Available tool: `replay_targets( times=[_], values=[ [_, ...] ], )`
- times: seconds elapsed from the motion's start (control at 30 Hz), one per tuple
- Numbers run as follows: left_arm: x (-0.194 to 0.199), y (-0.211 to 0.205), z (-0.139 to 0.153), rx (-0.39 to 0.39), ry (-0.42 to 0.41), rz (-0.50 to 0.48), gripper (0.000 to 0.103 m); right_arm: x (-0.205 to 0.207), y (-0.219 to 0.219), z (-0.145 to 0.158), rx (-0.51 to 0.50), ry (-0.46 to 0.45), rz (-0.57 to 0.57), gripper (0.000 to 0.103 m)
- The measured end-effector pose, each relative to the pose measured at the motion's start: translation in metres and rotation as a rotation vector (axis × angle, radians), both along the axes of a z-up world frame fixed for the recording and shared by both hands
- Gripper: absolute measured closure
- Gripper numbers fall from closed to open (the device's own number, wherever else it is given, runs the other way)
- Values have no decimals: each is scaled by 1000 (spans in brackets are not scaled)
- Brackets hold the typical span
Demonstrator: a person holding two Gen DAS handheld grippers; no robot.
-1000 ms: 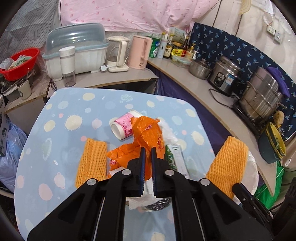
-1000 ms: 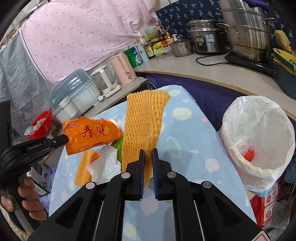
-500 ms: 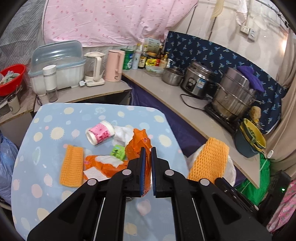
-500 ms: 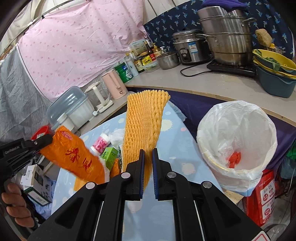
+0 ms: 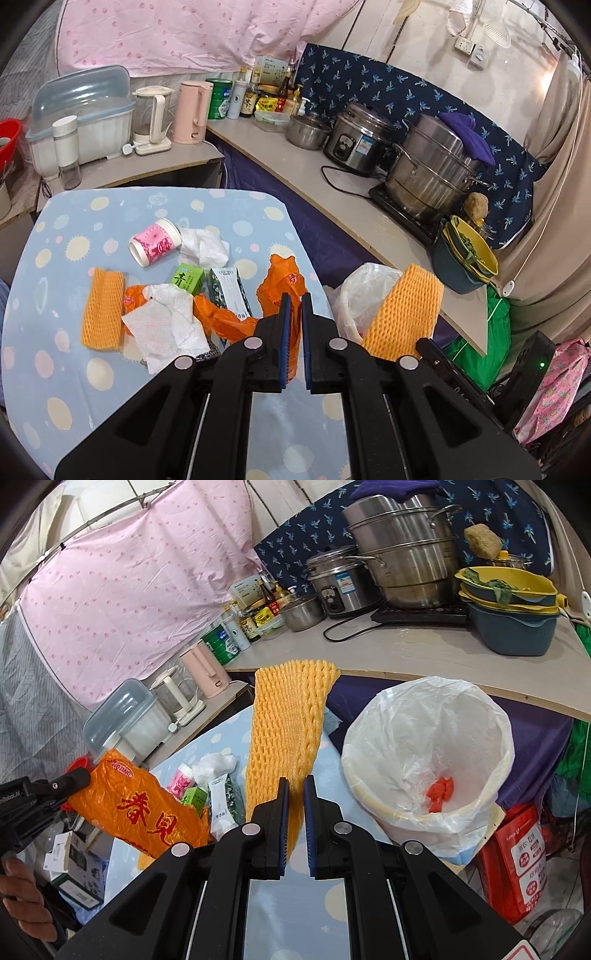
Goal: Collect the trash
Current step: 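Carry the foam net and orange bag over the bin and open both grippers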
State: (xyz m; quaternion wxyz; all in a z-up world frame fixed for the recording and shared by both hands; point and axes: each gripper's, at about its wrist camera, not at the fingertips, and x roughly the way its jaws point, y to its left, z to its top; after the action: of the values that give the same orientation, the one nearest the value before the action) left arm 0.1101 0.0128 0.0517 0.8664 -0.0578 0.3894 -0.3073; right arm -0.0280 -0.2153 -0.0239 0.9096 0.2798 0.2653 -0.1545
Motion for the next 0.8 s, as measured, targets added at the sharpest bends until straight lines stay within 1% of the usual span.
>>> replay_targets(
  times=[0.17, 0.37, 0.53, 0.6, 0.7, 0.8],
  values=[
    [-1, -14, 0, 33, -11, -6, 98, -8, -13, -4, 10, -4, -29, 95],
    [-6, -48, 10, 46, -47, -62, 98, -19, -42, -6, 7, -4, -101, 95],
    [-9, -93, 20, 36, -83, -141, 98, -28, -75, -13, -14, 34, -191, 95],
    [-11, -114, 21, 21, -92, -174, 98, -31, -89, -18, -24, 53, -223, 95],
    [-12, -140, 20, 17, -116, -205, 98, -31, -106, -25, -22, 74, -253, 95],
    [-10, -169, 14, 14, -113, -233, 98, -29, -119, -34, -19, 93, -275, 95]
  ],
)
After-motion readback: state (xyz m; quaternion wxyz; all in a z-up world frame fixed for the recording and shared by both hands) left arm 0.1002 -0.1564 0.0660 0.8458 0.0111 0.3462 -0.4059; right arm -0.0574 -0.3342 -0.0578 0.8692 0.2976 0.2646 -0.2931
